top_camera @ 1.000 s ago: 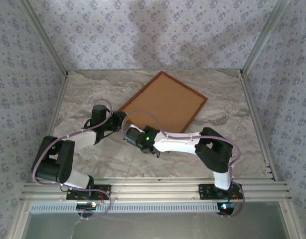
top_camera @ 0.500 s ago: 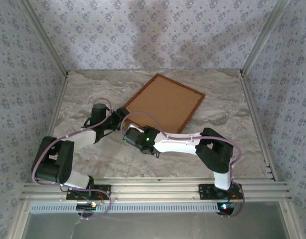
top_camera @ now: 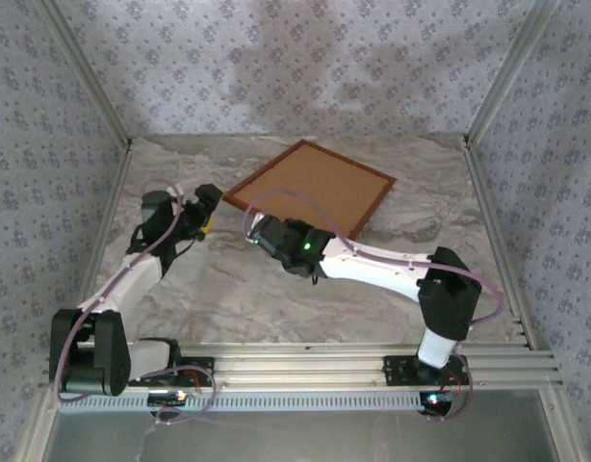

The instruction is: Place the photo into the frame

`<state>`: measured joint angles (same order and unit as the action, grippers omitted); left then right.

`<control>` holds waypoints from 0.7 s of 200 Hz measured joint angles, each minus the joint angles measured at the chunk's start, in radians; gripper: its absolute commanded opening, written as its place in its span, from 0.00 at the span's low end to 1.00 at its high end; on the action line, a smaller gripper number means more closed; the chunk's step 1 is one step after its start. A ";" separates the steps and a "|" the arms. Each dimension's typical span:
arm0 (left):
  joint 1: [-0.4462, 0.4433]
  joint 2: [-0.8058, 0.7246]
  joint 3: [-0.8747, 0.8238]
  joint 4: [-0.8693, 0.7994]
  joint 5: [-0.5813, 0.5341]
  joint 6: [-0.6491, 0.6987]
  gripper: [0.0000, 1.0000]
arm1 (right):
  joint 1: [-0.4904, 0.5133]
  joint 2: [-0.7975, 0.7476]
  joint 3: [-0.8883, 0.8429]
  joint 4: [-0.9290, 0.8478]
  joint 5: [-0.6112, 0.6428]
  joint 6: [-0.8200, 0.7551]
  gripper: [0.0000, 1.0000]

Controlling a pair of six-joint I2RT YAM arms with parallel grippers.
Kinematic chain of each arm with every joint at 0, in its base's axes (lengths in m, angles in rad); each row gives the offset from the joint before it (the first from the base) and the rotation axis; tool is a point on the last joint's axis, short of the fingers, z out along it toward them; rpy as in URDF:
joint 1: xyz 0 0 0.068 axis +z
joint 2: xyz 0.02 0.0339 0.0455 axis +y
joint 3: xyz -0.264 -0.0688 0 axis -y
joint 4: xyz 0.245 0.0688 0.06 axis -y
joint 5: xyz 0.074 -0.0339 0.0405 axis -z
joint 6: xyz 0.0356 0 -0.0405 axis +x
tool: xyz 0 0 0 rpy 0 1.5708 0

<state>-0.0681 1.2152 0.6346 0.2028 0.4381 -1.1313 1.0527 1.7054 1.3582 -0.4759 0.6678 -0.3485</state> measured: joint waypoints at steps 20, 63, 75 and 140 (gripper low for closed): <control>0.062 -0.002 -0.077 0.000 -0.014 -0.031 0.99 | -0.042 -0.047 0.075 -0.048 -0.080 -0.009 0.00; 0.080 0.013 -0.124 -0.032 -0.019 -0.040 0.99 | -0.130 -0.112 0.309 -0.172 -0.244 0.034 0.00; 0.080 0.018 -0.124 -0.031 -0.019 -0.039 0.99 | -0.160 -0.122 0.375 -0.208 -0.293 0.067 0.00; 0.081 0.066 -0.122 -0.028 -0.008 -0.036 0.99 | -0.350 -0.128 0.632 -0.354 -0.518 0.248 0.00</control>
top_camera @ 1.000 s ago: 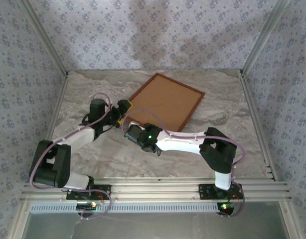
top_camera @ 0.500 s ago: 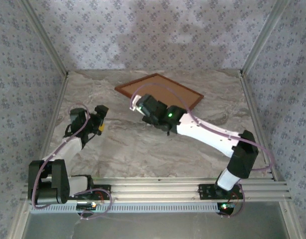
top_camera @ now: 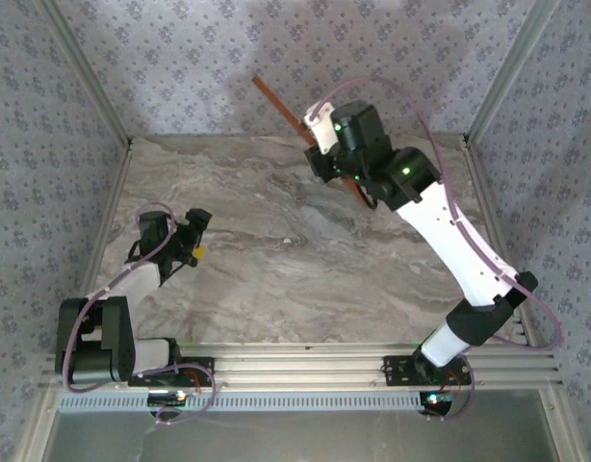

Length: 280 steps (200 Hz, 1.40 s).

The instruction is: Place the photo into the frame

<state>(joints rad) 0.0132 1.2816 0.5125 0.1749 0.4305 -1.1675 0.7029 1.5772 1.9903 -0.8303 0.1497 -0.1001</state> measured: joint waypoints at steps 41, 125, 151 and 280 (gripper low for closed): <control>0.000 0.017 0.000 0.008 0.011 0.000 0.99 | -0.099 0.032 0.124 -0.061 -0.129 0.115 0.00; 0.000 0.053 0.000 0.028 0.027 0.000 0.99 | -0.235 0.106 0.320 -0.141 -0.364 0.362 0.00; 0.000 0.065 0.000 0.037 0.030 0.000 0.98 | -0.293 0.103 0.300 -0.135 -0.467 0.444 0.00; 0.000 0.069 0.000 0.038 0.052 0.009 0.98 | -0.603 -0.198 -0.519 0.331 -0.700 0.747 0.00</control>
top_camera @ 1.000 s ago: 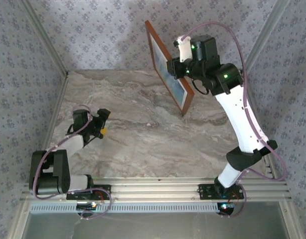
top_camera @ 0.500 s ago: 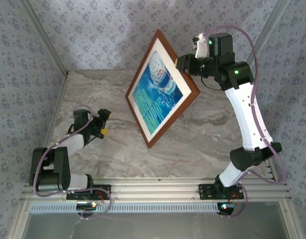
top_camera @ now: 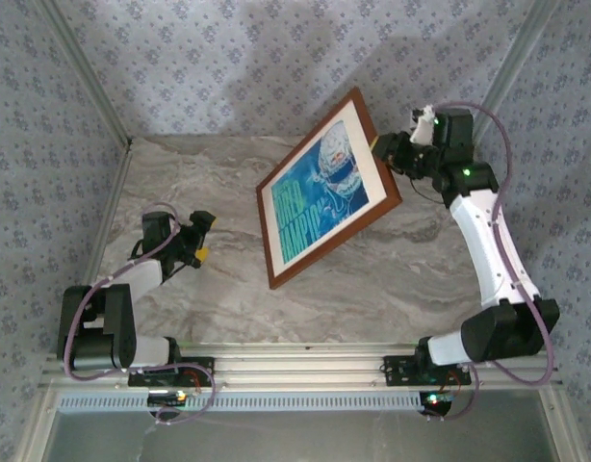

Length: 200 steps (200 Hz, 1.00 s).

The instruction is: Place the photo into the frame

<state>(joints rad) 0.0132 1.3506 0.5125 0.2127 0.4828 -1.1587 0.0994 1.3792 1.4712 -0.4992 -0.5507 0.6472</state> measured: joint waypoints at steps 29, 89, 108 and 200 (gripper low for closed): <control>0.000 0.001 0.002 -0.003 0.000 0.014 0.98 | -0.085 -0.074 -0.216 0.113 -0.052 0.008 0.00; 0.000 0.023 0.040 -0.035 0.004 0.070 0.99 | -0.143 -0.080 -0.509 0.303 -0.084 -0.032 0.00; 0.000 0.032 0.054 -0.050 0.004 0.093 0.98 | -0.144 -0.062 -0.567 0.365 -0.078 -0.045 0.00; 0.000 0.079 0.082 -0.079 0.046 0.137 0.99 | -0.129 0.257 -0.695 0.485 -0.025 -0.094 0.00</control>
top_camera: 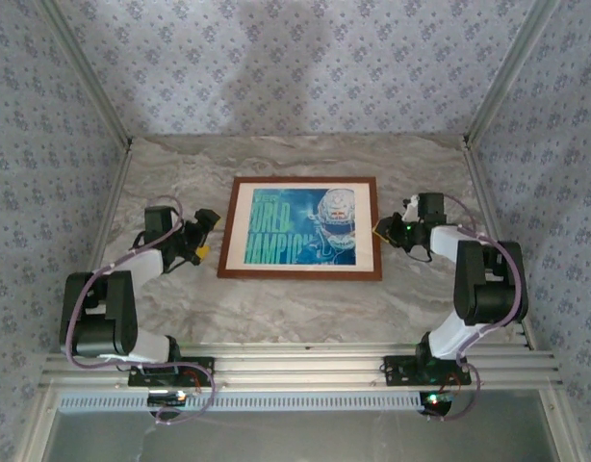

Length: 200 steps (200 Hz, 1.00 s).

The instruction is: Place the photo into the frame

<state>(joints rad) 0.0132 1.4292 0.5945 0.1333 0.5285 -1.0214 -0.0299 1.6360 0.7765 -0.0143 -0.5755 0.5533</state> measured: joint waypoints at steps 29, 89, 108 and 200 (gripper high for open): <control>0.000 0.013 0.004 -0.003 0.006 0.012 0.99 | 0.000 0.029 0.000 0.011 0.027 -0.019 0.00; -0.005 0.087 0.063 -0.060 0.005 0.091 0.99 | 0.000 0.055 0.055 -0.036 0.076 -0.087 0.14; -0.023 0.116 0.116 -0.111 -0.014 0.153 0.99 | 0.006 0.051 0.082 -0.072 0.109 -0.118 0.34; -0.163 0.281 0.390 -0.398 -0.246 0.457 0.73 | 0.165 0.105 0.243 -0.252 0.344 -0.224 0.48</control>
<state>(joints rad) -0.1501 1.7103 0.9844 -0.2646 0.2821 -0.5648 0.1352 1.7405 1.0195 -0.2665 -0.2314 0.3294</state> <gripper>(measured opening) 0.756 0.483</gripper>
